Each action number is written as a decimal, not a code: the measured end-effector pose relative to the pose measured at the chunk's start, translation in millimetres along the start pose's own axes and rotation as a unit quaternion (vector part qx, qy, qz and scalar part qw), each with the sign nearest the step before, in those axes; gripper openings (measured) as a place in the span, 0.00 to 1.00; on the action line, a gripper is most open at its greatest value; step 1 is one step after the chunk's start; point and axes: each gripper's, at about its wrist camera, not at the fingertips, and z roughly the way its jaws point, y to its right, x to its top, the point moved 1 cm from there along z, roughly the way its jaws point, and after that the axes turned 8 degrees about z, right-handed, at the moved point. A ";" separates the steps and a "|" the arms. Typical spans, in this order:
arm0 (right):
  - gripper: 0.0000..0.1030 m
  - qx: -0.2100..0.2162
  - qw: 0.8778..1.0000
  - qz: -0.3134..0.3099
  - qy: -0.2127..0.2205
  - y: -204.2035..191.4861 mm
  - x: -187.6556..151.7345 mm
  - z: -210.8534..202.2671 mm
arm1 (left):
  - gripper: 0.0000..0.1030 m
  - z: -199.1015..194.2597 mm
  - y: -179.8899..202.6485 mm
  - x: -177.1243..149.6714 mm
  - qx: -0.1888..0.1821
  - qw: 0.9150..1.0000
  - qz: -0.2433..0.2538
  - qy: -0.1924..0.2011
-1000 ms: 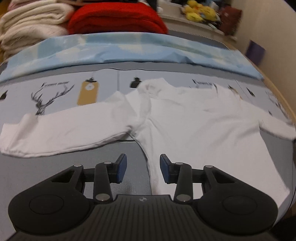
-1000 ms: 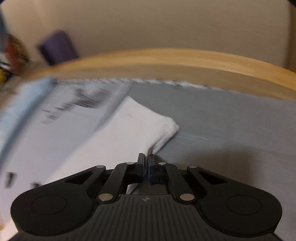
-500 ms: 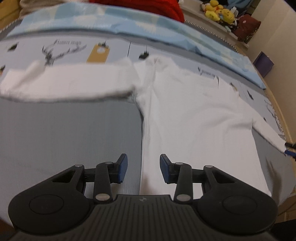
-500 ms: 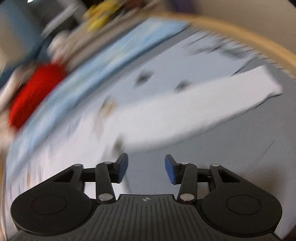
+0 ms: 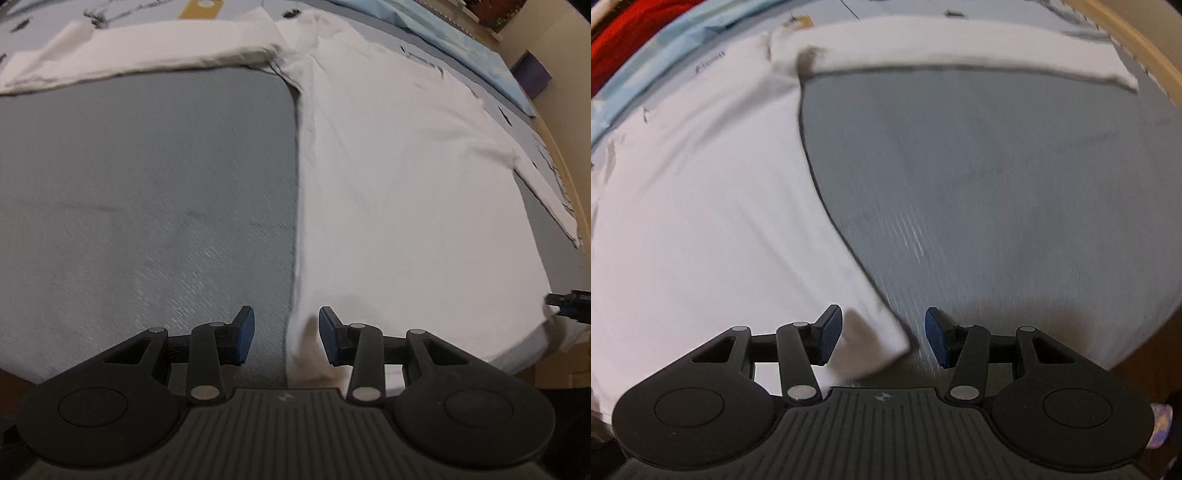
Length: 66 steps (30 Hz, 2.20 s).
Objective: Fold small clothes
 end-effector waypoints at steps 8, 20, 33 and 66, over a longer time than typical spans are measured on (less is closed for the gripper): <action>0.07 -0.002 0.999 -0.007 0.032 -3.6 -19.2 -10.0 | 0.09 15.4 29.5 -16.8 0.013 0.994 0.098 -0.045; 0.07 -0.042 0.999 -0.031 -0.012 -8.9 -46.3 -21.9 | 0.10 -16.5 12.3 -31.1 0.042 0.991 0.115 -0.062; 0.23 -0.052 0.991 -0.125 0.021 -41.5 -60.0 -9.1 | 0.24 -22.4 31.5 -37.3 -0.022 0.992 0.124 -0.017; 0.00 0.074 0.939 -0.105 0.318 -107.2 54.3 -126.0 | 0.09 -135.6 -127.3 134.2 0.159 0.954 0.002 0.256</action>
